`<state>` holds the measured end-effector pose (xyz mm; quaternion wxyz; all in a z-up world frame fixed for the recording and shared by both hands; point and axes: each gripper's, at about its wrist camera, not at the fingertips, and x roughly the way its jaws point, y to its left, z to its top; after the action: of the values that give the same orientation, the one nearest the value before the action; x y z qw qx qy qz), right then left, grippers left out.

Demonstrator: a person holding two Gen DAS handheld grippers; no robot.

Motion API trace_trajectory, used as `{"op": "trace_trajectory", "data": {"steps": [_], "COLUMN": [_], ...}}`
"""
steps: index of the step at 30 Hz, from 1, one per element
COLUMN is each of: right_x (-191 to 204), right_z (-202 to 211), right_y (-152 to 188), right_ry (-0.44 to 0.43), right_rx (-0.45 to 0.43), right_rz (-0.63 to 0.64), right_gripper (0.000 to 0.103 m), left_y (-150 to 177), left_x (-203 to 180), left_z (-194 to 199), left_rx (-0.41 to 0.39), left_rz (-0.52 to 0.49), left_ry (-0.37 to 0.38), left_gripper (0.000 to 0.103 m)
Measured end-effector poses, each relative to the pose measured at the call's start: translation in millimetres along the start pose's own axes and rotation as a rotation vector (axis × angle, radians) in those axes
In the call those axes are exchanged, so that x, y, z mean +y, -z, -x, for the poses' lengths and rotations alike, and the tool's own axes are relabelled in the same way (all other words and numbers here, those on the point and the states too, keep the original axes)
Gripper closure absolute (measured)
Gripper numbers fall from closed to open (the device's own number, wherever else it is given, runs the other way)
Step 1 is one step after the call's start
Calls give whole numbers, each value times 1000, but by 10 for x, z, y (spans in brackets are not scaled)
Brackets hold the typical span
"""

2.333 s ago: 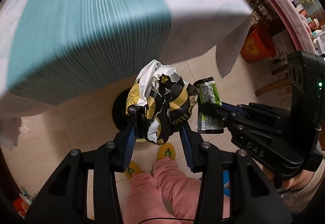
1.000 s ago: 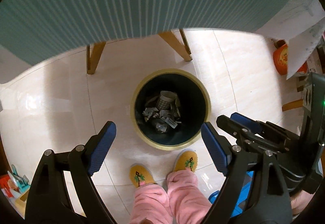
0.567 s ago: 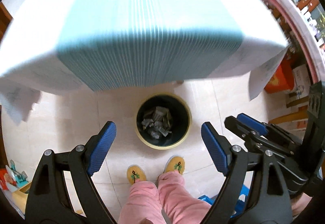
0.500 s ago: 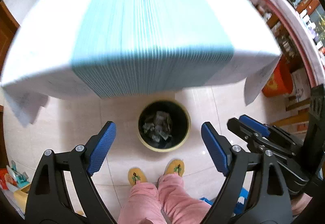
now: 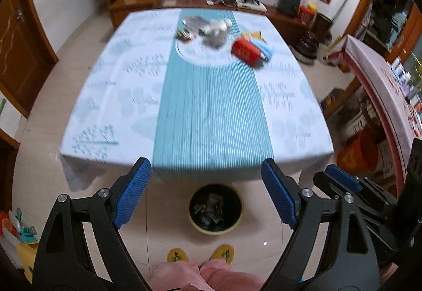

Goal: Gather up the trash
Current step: 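Raise both tools back over the table toward the tissue and packet, then grasp the white tissue with the right tool while the left tool grasps the green-white packet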

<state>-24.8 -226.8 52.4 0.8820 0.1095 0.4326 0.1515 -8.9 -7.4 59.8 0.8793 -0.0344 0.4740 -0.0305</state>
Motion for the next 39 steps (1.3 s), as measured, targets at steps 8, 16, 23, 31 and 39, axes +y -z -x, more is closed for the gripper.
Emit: {"op": "trace_trajectory", "data": {"steps": [8, 16, 23, 31, 39], "right_x": [150, 246, 243, -24, -472], "right_z": [-68, -526, -1270, -2477, -3637], "right_y": [-653, -1270, -2073, -2992, -3385], "right_ry": [-26, -16, 29, 117, 180], "right_rx": [-48, -41, -40, 18, 95], "right_rz": [26, 42, -13, -176, -330], "right_gripper": [66, 66, 66, 66, 66], "left_y": [-407, -983, -1748, -2705, -3294], "left_x": [49, 309, 681, 1119, 1414], "left_z": [247, 37, -605, -1818, -3135], "left_rx": [-47, -50, -1, 158, 317], "left_rz": [2, 24, 71, 88, 124], "left_ry": [-23, -9, 32, 119, 143], "left_gripper": [19, 19, 19, 23, 30]}}
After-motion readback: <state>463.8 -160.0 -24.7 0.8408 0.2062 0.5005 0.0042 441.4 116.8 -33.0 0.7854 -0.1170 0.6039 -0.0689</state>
